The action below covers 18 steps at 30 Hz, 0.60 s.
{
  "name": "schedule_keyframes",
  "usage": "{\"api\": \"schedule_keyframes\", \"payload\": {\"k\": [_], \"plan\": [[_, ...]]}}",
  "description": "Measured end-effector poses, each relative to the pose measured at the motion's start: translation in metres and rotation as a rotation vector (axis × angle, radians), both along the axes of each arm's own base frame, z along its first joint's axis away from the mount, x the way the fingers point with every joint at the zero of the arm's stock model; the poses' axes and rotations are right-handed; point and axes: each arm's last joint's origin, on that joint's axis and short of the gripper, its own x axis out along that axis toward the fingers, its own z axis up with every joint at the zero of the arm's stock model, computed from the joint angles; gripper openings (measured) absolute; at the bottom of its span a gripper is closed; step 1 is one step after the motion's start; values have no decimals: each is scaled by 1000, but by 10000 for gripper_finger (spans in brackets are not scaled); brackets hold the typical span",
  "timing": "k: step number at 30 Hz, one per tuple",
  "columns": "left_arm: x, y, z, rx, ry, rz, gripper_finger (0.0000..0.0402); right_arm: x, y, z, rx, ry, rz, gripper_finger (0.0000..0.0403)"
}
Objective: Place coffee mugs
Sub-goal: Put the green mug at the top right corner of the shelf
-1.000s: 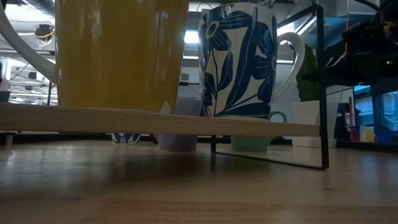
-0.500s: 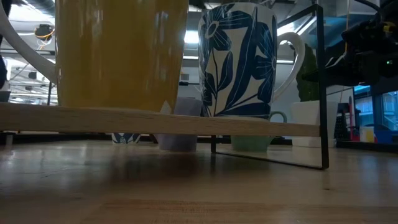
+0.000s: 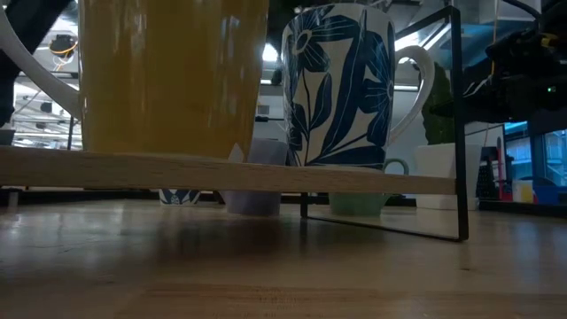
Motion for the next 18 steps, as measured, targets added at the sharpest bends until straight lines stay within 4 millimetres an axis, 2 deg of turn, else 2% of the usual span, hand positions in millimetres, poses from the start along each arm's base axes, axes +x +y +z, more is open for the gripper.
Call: {"api": "schedule_keyframes", "payload": {"k": [9, 18], "plan": [[29, 0, -48, -4, 67, -6, 133, 0, -1, 0, -4, -3, -42, 143], [43, -4, -88, -25, 156, -22, 133, 0, -1, 0, -4, -3, -46, 143]]}}
